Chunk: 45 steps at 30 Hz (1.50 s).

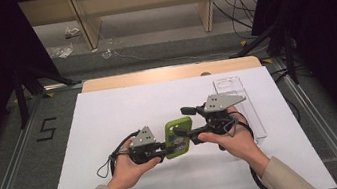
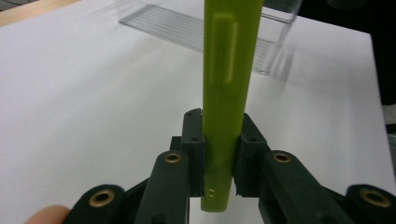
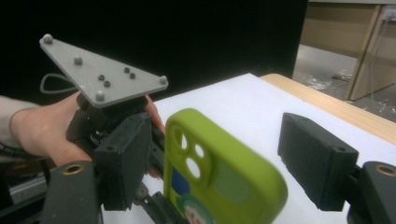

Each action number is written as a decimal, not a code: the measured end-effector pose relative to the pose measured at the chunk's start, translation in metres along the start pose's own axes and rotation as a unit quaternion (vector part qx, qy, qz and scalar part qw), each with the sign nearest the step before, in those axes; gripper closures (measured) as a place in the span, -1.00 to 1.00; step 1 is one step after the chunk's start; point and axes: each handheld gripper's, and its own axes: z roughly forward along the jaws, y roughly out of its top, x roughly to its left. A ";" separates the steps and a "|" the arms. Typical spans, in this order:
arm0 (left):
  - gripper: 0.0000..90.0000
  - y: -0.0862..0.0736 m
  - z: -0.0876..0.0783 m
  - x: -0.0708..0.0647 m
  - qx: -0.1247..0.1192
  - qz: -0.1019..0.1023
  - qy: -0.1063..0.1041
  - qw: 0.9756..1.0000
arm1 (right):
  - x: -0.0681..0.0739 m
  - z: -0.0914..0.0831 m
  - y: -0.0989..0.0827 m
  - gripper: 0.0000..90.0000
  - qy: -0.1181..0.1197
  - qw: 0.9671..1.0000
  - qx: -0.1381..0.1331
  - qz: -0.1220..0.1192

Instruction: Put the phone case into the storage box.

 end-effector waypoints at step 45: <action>0.71 0.011 0.009 -0.009 -0.029 -0.054 0.094 0.994 | 0.006 0.015 -0.016 -0.82 -0.116 0.992 -0.045 0.024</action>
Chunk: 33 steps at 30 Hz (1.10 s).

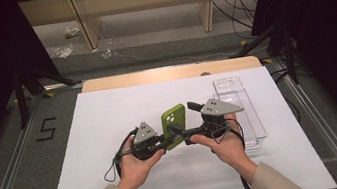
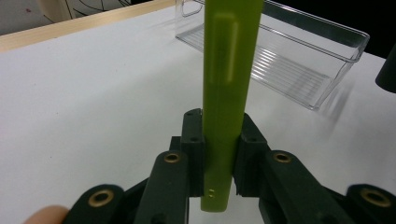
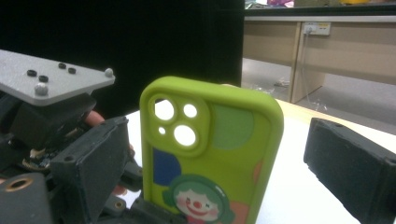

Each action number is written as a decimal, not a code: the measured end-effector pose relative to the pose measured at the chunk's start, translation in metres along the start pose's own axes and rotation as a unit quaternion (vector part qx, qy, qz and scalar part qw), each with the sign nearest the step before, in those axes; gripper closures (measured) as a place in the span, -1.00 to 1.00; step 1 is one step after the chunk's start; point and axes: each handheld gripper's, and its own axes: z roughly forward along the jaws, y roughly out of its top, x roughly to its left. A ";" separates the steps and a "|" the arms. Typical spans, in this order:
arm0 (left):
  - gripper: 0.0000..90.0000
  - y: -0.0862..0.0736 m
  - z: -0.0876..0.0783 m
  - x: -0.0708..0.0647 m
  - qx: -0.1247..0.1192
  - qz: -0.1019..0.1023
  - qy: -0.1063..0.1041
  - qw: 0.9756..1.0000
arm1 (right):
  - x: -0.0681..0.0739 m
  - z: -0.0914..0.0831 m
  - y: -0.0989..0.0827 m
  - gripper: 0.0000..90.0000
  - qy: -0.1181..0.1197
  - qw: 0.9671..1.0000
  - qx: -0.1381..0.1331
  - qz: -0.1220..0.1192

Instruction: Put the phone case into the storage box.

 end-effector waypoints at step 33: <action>0.71 0.003 0.017 -0.018 0.004 -0.003 -0.007 1.000 | 0.002 0.006 -0.009 -0.69 -0.045 0.999 -0.009 0.019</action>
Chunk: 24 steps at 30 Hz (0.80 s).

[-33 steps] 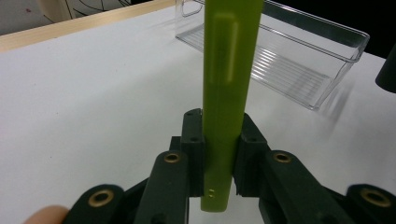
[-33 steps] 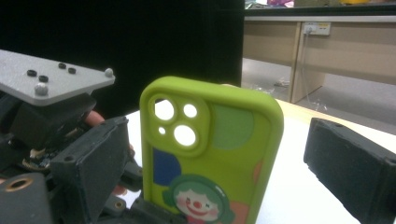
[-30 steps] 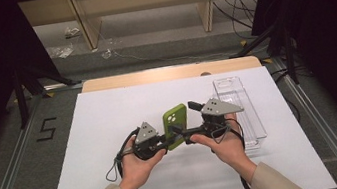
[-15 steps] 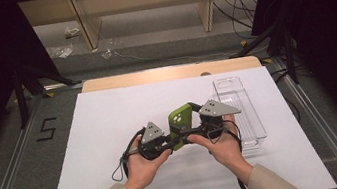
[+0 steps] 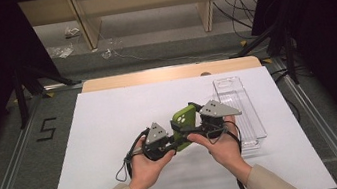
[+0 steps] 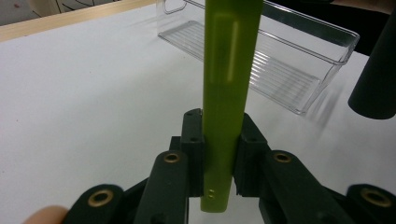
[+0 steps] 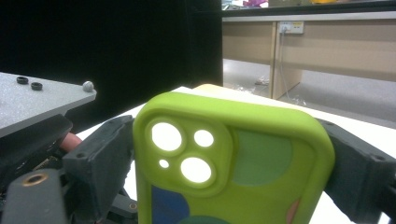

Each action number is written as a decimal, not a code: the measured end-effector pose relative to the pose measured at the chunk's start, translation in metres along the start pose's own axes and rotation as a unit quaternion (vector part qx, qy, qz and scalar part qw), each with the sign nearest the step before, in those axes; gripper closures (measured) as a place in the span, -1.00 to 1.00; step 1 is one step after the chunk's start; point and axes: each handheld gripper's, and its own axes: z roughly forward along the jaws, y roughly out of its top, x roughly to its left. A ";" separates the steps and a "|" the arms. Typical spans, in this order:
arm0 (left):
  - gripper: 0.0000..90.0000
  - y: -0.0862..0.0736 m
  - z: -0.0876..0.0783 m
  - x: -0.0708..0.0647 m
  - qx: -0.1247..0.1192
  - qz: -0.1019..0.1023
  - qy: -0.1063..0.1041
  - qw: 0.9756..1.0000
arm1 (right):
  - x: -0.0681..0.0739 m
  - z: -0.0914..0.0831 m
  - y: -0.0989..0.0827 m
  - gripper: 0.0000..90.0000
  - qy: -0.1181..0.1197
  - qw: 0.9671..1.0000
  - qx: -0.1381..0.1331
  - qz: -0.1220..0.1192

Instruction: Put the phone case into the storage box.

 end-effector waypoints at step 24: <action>0.59 0.001 0.000 0.000 -0.007 0.014 -0.004 1.000 | 0.000 -0.003 0.002 -0.61 -0.005 1.000 -0.011 -0.002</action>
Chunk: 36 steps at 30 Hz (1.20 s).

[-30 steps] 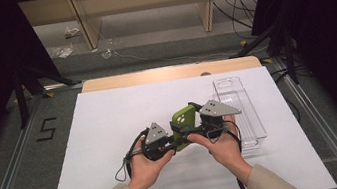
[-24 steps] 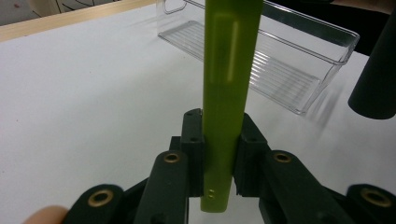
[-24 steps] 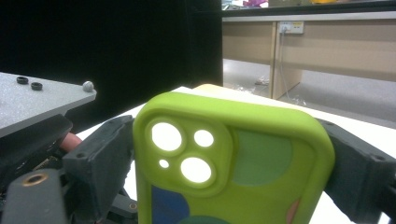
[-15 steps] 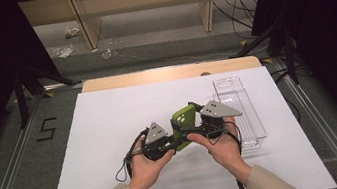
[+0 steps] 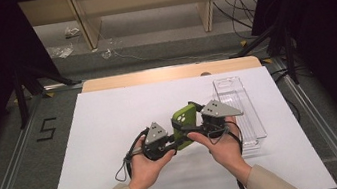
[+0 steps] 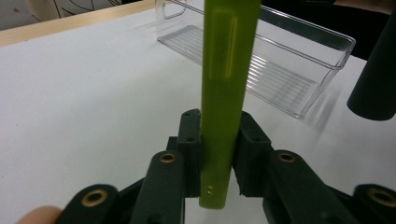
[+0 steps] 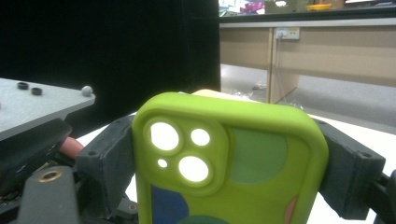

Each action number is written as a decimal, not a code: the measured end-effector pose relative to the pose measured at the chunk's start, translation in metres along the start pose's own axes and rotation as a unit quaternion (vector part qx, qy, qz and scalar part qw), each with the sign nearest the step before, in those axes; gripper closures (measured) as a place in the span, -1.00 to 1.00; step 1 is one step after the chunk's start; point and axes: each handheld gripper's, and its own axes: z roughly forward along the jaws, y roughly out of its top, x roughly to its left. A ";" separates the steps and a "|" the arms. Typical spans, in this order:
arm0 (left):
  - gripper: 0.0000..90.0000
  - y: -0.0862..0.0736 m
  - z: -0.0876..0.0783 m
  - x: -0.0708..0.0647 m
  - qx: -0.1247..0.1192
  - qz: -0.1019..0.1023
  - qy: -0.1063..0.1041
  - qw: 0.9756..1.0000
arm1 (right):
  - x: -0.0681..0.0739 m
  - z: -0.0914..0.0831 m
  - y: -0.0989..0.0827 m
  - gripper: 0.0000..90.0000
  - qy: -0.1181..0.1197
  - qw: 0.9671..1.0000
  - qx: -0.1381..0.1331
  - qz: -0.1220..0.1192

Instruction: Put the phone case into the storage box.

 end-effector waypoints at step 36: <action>-1.00 -0.011 -0.036 0.018 0.030 0.063 0.006 0.998 | -0.029 -0.026 0.024 -0.61 -0.045 0.998 -0.039 0.003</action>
